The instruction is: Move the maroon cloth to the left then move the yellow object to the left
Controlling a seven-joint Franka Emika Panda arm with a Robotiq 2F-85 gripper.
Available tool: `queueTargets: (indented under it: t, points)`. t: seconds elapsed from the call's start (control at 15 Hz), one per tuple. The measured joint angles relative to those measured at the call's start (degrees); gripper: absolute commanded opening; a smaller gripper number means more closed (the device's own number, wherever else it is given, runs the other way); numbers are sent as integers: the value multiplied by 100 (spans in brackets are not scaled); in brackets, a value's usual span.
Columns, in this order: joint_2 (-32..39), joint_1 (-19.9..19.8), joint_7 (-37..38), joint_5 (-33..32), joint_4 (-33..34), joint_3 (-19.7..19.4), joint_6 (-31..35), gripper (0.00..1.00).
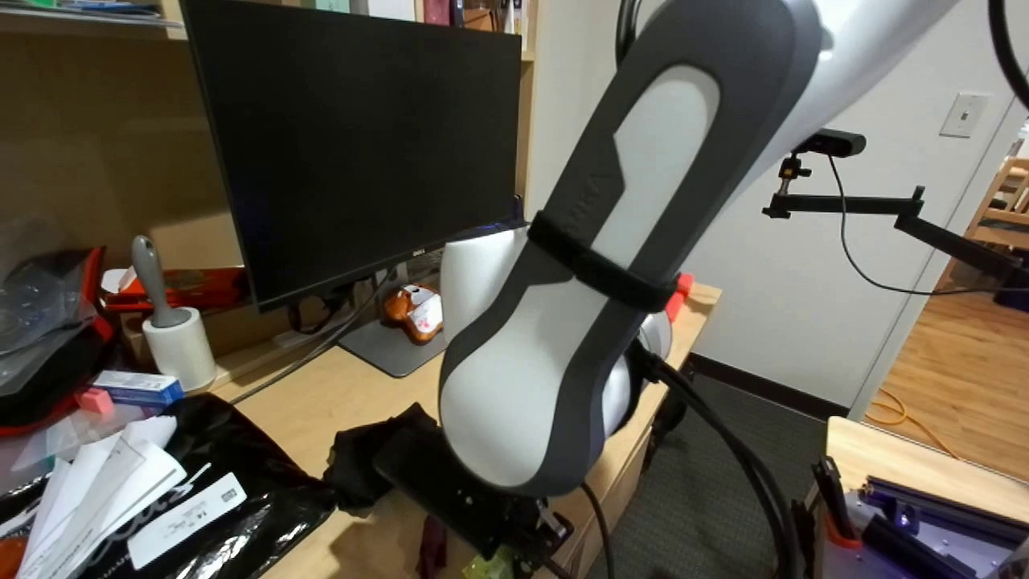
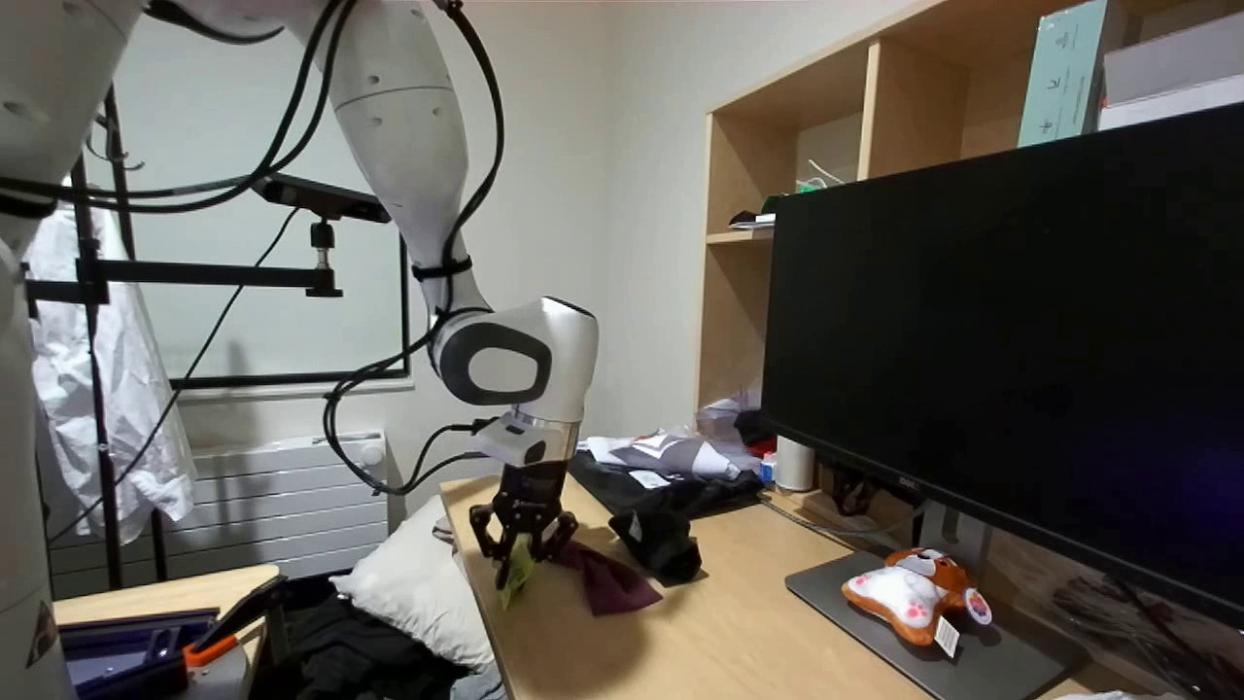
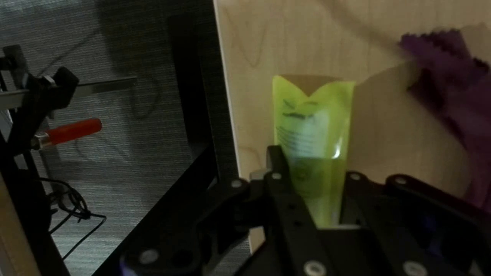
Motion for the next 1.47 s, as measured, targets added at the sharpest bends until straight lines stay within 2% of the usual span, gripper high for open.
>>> queueTargets:
  t: [0.27, 0.47, 0.67, 0.87, 1.0, 1.13, 1.27, 1.4, 1.47]
  points:
    - [117, -419, 287, -347, 280, 396, -153, 79]
    - [150, -652, 287, -410, 352, 566, 20, 98]
    - [139, -1060, 3, -164, 360, 1005, 738, 100]
    - [36, -1607, -781, 422, 316, 1651, 1604, 100]
    - [-170, -2145, -1592, 850, 190, 2239, 1963, 100]
    - [-501, -2993, -2431, 1211, 2, 3076, 2005, 100]
    - [-891, -3862, -3274, 1662, -160, 3822, 1778, 100]
    - [-1297, -4560, -4109, 2084, -239, 4208, 1311, 100]
    - [-1490, -4803, -4524, 2332, -259, 4212, 1062, 100]
